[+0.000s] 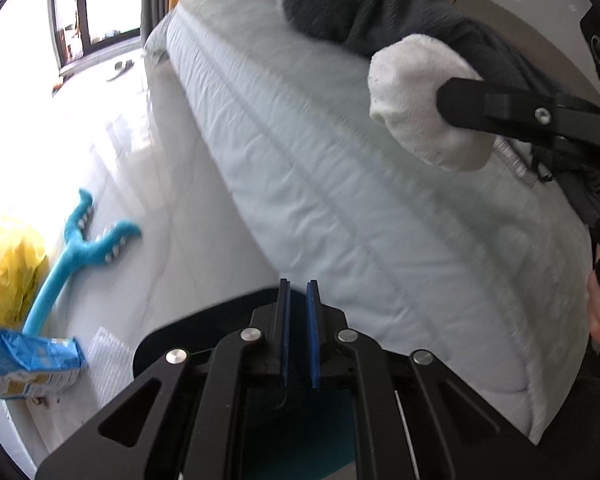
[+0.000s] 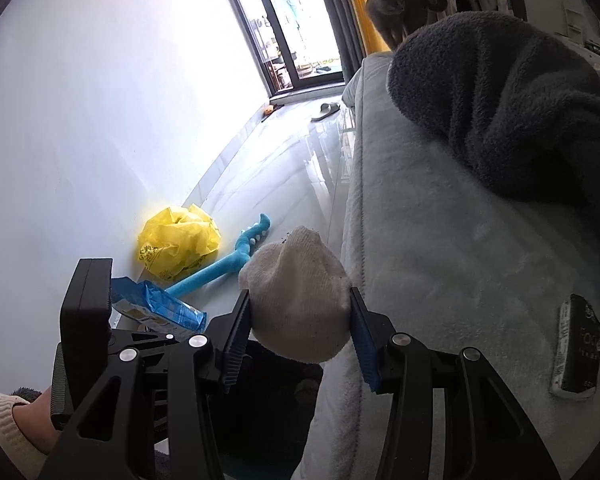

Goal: Collect trash
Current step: 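Carry the tissue ball and cardboard tube with both tools over the black bin, then open the left tool to drop the tube while the right tool releases the tissue ball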

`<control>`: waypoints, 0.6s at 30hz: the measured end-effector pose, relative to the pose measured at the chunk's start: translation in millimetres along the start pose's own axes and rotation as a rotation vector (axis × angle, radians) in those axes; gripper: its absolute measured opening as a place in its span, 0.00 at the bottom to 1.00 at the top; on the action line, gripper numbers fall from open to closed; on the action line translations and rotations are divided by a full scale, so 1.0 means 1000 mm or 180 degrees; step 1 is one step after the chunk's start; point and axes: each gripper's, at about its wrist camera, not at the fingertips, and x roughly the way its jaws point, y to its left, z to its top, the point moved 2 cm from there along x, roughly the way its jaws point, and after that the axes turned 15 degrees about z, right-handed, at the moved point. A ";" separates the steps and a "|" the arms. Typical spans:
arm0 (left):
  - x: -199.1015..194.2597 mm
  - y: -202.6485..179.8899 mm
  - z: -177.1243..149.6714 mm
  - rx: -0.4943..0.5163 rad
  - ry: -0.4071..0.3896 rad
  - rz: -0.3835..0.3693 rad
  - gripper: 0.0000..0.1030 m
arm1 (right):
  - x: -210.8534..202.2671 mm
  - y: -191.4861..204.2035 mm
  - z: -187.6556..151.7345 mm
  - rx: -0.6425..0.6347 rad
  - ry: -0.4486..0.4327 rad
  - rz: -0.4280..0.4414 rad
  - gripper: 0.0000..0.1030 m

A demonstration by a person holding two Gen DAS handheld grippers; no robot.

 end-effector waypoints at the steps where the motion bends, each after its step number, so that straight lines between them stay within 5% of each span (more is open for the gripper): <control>1: 0.003 0.004 -0.002 -0.0013 0.0051 0.0011 0.09 | 0.006 0.001 -0.001 0.0000 0.0056 -0.0008 0.47; 8: 0.021 0.040 -0.025 -0.0160 0.0443 0.0111 0.09 | 0.049 0.011 -0.013 0.0036 0.0489 -0.0036 0.47; 18: 0.011 0.078 -0.040 -0.0295 0.0399 0.0344 0.10 | 0.109 0.019 -0.041 0.0126 0.1028 -0.0017 0.47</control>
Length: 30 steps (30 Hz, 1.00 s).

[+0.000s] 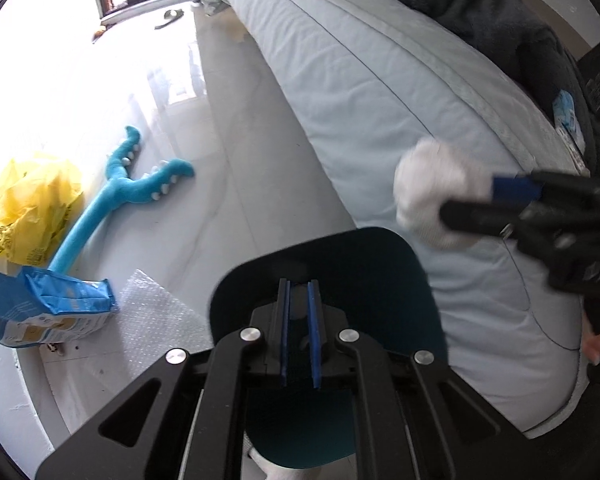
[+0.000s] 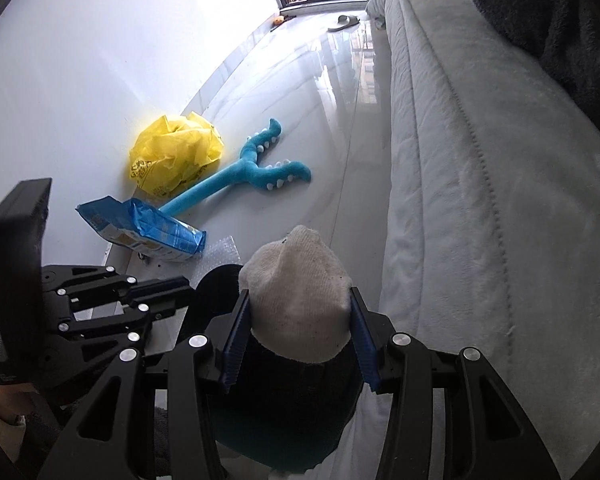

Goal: Collect trash
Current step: 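Open the left tool to drop the tube while the right tool releases the tissue ball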

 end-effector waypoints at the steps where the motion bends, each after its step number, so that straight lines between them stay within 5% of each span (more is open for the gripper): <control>1: -0.002 0.003 0.000 -0.0009 -0.0048 0.0037 0.10 | 0.005 0.000 -0.002 0.0001 0.0044 -0.0005 0.47; 4: -0.009 0.013 0.001 -0.0027 -0.0228 0.0149 0.12 | 0.026 0.002 -0.006 -0.0009 0.0209 -0.0027 0.47; 8: -0.022 0.027 0.003 -0.0139 -0.0519 0.0277 0.33 | 0.045 0.006 -0.014 -0.0048 0.0391 -0.0051 0.47; 17: -0.045 0.044 0.012 -0.0238 -0.0984 0.0332 0.39 | 0.070 0.013 -0.032 -0.0180 0.0692 -0.0120 0.49; 22: -0.059 0.051 0.019 -0.0345 -0.1105 0.0402 0.39 | 0.080 0.017 -0.041 -0.0264 0.0866 -0.0134 0.54; 26: -0.077 0.056 0.028 -0.0508 -0.1276 0.0424 0.56 | 0.080 0.019 -0.043 -0.0293 0.0907 -0.0101 0.67; 30: -0.088 0.051 0.035 -0.0531 -0.1338 0.0381 0.59 | 0.071 0.025 -0.046 -0.0380 0.0853 -0.0113 0.72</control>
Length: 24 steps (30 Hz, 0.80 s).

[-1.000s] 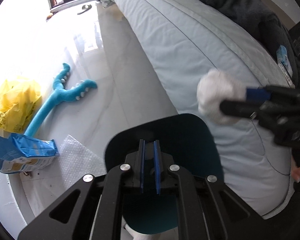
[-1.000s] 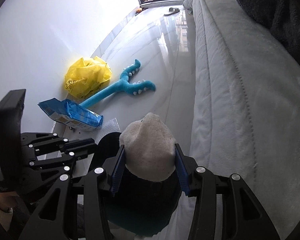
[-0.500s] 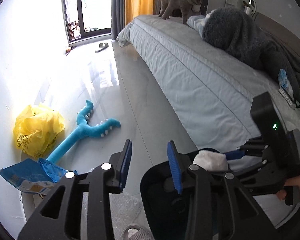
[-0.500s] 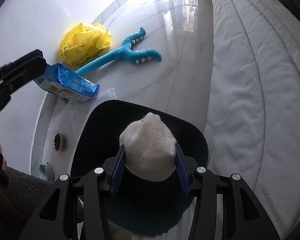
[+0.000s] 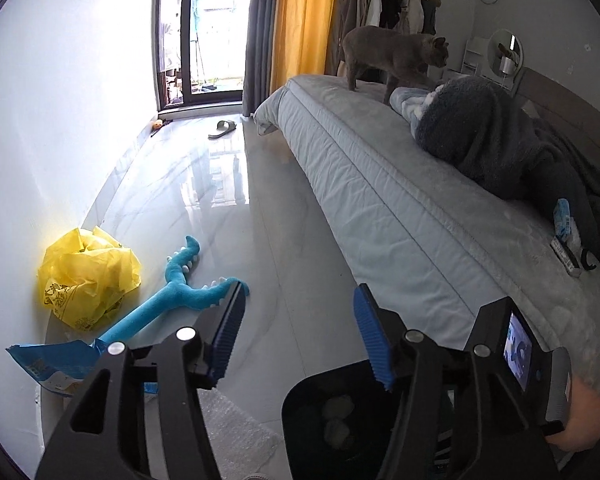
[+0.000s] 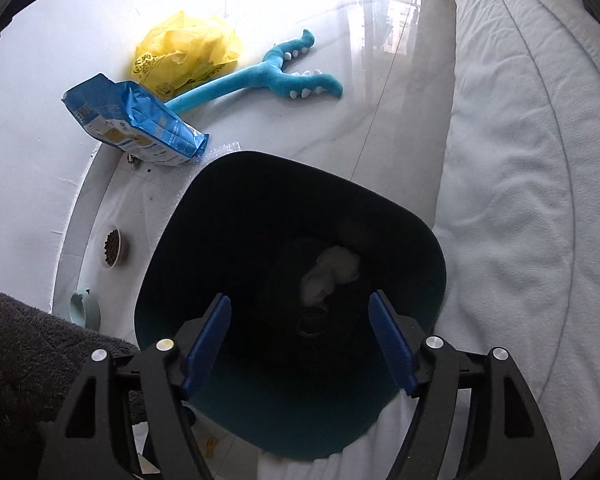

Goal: Collect trash
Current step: 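Open the left tool to drop the tube while the right tool releases the tissue ball, then move both tools back over the bed toward the remaining trash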

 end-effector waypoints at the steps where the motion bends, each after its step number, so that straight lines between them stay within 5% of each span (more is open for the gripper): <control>1: -0.003 -0.002 0.003 -0.0006 -0.0022 0.0001 0.59 | -0.004 0.001 -0.001 -0.0013 -0.0015 -0.0016 0.73; 11: -0.023 -0.028 0.022 0.0157 -0.0245 0.0012 0.59 | -0.062 0.012 -0.009 -0.0306 -0.0549 -0.0084 0.78; 15: -0.029 -0.050 0.023 0.0411 -0.0350 0.0070 0.86 | -0.088 0.008 -0.013 -0.0369 -0.0825 -0.0121 0.81; 24: -0.052 -0.089 0.035 0.0305 -0.0663 -0.0286 0.86 | -0.142 -0.018 -0.028 -0.0289 -0.1272 -0.0319 0.86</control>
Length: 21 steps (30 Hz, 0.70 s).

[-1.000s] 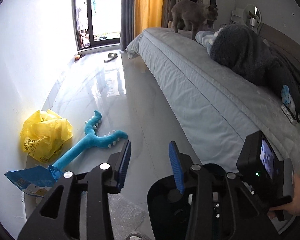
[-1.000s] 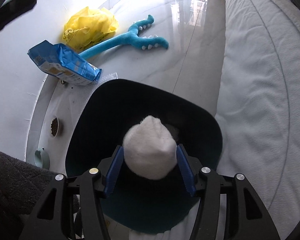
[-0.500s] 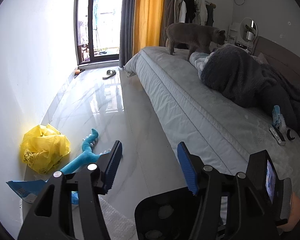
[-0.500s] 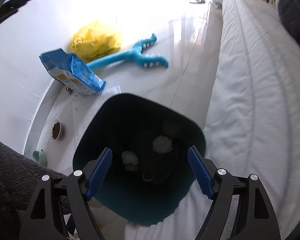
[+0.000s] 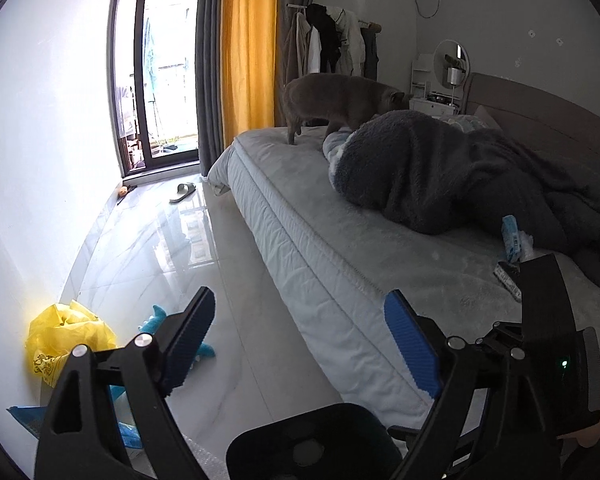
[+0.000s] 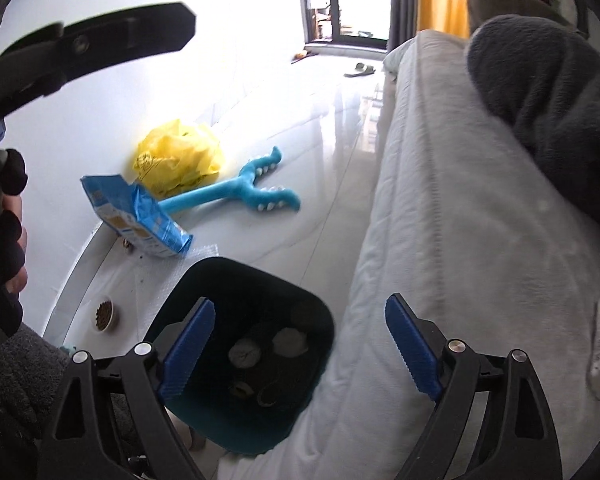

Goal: Collect trash
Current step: 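Move both tools back over the bed toward the remaining trash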

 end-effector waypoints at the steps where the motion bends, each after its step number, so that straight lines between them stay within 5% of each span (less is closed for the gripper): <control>1: 0.000 -0.004 0.001 -0.0013 -0.0012 -0.0023 0.86 | -0.006 -0.004 -0.001 0.0004 -0.0032 -0.0039 0.86; 21: -0.001 -0.077 0.019 -0.0241 0.0056 -0.0413 0.95 | -0.099 -0.083 -0.032 0.0430 -0.0517 -0.0553 0.87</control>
